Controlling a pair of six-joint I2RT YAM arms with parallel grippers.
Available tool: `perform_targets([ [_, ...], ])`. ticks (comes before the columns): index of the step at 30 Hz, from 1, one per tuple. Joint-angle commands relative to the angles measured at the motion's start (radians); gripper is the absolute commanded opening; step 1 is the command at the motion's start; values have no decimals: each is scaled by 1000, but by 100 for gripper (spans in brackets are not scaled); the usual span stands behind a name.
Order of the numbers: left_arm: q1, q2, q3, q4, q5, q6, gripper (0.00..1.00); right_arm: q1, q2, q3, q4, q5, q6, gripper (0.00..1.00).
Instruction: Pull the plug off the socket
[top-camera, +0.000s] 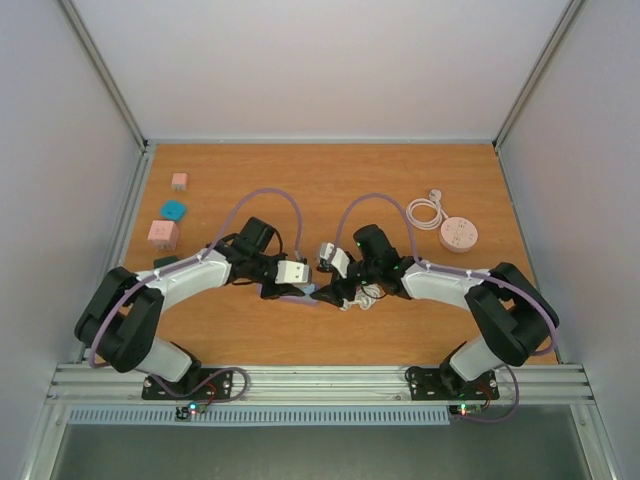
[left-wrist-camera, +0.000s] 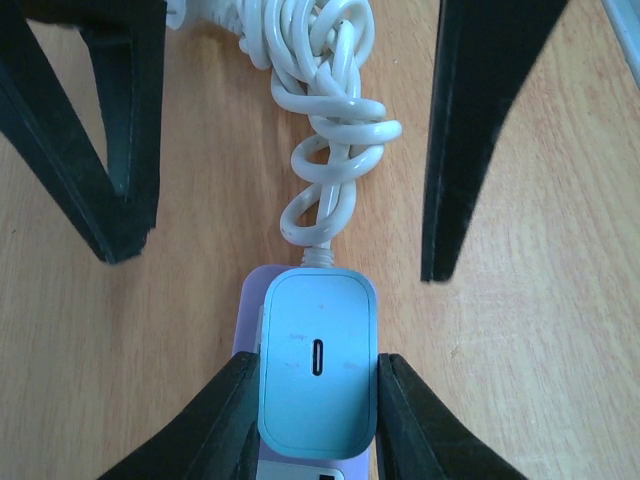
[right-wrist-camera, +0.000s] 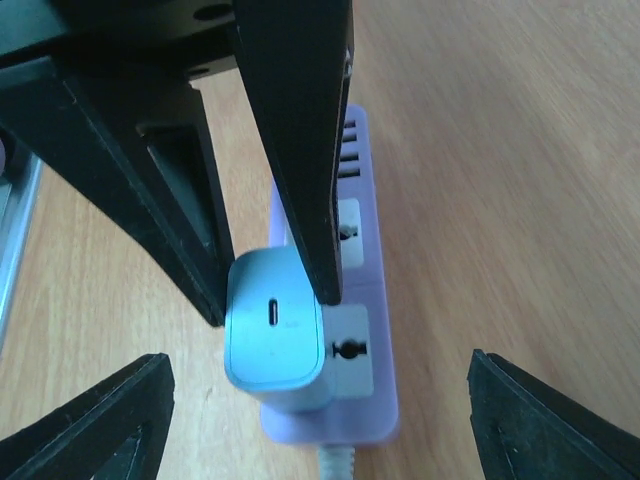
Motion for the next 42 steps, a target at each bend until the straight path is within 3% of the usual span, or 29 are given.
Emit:
perform_targets([
  [1, 17, -28, -24, -48, -1, 33, 20, 32, 44, -33, 169, 20, 108, 82],
  [11, 36, -38, -51, -58, 15, 68, 20, 45, 135, -139, 418, 67, 66, 84],
  [25, 36, -13, -34, -36, 32, 15, 20, 76, 240, -112, 463, 46, -52, 81],
  [35, 36, -46, -34, -15, 50, 7, 19, 89, 285, -102, 474, 103, -37, 68],
  [42, 36, -68, -36, 15, 65, -22, 18, 90, 282, -107, 478, 145, -16, 44],
])
